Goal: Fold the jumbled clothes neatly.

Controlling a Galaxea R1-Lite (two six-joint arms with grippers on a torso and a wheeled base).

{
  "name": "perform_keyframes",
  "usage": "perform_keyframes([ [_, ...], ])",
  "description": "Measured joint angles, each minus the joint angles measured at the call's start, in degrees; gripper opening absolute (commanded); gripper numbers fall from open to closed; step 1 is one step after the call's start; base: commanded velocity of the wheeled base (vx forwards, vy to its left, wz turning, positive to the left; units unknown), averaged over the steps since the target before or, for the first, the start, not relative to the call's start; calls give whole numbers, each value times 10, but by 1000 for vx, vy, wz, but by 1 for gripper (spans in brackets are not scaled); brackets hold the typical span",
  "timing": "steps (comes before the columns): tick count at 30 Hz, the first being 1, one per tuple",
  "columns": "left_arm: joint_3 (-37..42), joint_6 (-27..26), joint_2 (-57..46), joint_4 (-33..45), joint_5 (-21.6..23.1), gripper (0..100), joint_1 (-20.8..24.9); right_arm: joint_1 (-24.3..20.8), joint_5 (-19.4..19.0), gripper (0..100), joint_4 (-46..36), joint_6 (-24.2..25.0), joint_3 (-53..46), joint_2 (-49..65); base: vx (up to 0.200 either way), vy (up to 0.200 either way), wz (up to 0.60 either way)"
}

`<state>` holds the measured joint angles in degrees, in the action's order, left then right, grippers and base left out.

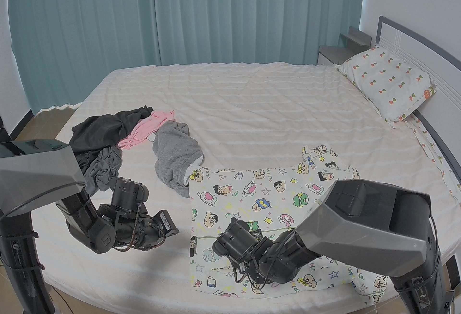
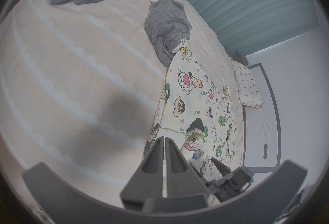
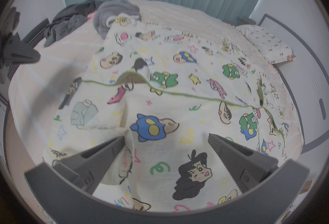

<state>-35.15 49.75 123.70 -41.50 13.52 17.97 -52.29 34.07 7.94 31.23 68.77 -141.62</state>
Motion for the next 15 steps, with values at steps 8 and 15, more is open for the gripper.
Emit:
perform_keyframes([
  [8,0,0,-1,0,0,0,1,-11,36,100,76,-51,-50,27,0,0,0],
  [15,13,-9,-2,2,-1,0,22,-10,39,100,102,-72,-84,41,0,0,0],
])
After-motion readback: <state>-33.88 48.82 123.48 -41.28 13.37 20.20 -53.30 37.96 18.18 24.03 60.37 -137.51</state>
